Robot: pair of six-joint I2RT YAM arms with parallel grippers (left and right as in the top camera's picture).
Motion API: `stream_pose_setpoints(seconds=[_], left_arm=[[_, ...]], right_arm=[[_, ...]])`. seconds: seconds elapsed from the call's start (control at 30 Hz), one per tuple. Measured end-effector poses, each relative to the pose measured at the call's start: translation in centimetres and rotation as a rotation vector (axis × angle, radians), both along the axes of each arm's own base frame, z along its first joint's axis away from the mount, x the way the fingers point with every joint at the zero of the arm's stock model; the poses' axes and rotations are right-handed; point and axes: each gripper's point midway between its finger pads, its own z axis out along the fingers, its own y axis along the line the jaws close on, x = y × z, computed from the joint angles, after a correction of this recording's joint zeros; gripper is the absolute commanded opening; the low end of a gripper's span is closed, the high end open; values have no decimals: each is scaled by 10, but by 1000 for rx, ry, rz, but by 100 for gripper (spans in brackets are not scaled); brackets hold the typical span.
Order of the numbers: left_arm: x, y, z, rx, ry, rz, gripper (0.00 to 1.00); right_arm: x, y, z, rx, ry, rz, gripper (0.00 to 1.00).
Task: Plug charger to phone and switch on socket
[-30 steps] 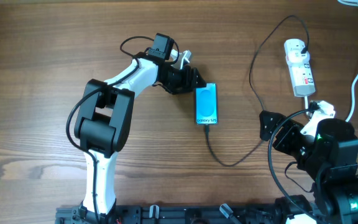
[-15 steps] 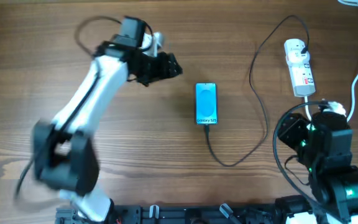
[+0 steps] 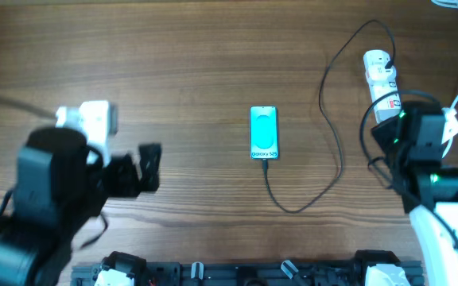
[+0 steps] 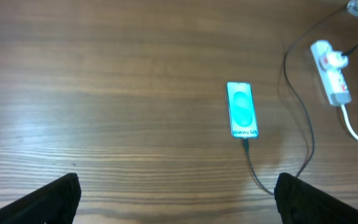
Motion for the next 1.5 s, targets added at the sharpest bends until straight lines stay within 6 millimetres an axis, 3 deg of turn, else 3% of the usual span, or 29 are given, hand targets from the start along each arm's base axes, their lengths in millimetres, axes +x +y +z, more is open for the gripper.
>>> stream_pose_setpoints(seconds=[0.1,0.2,0.47,0.6,0.73,1.0,1.3,1.5], left_arm=[[-28,13,-2,22,6,20,100],[-50,22,-19,62,98,29,100],[-52,24,-21,72,110,34,100],[-54,25,-23,75,121,34,100],[-57,26,-24,79,131,33,100],[-57,26,-25,80,135,33,100],[-57,26,-25,80,135,33,100],[-57,26,-25,80,135,34,100]], right_arm=[[20,-19,-10,13,-4,12,4],[35,-35,-28,31,48,32,4],[107,-52,-63,58,151,57,4],[130,-64,-92,60,181,14,4],[143,-70,-116,47,191,3,4],[164,-83,-103,-33,101,-2,4],[171,-87,-136,-41,134,0,4],[176,-88,-142,-45,120,0,4]])
